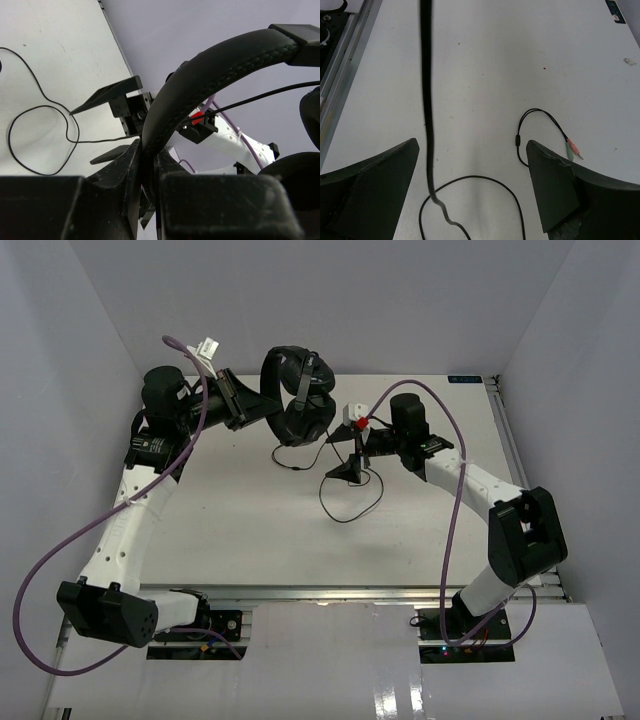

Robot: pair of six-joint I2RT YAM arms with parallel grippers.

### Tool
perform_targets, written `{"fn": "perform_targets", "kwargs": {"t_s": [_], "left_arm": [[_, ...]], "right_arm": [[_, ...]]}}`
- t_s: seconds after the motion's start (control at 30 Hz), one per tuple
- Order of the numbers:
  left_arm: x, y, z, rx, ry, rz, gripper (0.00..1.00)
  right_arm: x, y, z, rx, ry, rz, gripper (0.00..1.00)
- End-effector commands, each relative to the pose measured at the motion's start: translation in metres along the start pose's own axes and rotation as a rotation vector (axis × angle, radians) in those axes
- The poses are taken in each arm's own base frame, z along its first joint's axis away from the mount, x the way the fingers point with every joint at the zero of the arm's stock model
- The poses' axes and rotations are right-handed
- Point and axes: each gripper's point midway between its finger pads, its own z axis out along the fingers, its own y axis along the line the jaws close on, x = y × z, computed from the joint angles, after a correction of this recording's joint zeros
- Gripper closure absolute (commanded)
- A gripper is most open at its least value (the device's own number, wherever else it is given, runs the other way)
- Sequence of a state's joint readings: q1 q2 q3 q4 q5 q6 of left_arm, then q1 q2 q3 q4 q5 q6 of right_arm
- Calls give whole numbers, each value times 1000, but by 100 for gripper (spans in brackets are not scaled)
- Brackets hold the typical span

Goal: Wrap the headphones

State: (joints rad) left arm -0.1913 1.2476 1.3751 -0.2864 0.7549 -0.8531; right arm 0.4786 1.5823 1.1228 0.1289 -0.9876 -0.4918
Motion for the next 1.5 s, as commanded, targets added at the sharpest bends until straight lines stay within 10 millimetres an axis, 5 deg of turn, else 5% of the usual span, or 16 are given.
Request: {"fn": "perform_targets", "kwargs": {"t_s": [0.0,0.4,0.5,0.63,0.73,0.9,1.2,1.47], "left_arm": [[4,-29,-18,70,-9,60,100],[-25,-31,-21,-22,-134,95,100],[-36,-32,-24,-39,-202,77,100],[-47,-32,-27,-50,-285,16,100],[-53,-29,-27,-57,-329,-24,100],[-69,-12,-23,-102,-414,-117,100],[-91,59,16,-290,-509,-280,100],[-102,118,51,-629,-592,-124,100]], "right_arm": [[-10,-9,7,-27,-25,15,7],[8,9,4,-43,-17,39,29],[14,16,4,-54,-16,52,46],[20,23,2,-51,-13,101,80],[15,26,-3,-20,-9,100,92],[19,19,-15,101,89,141,92],[42,16,-31,365,506,48,92],[9,-4,-58,560,780,-297,92]]}}
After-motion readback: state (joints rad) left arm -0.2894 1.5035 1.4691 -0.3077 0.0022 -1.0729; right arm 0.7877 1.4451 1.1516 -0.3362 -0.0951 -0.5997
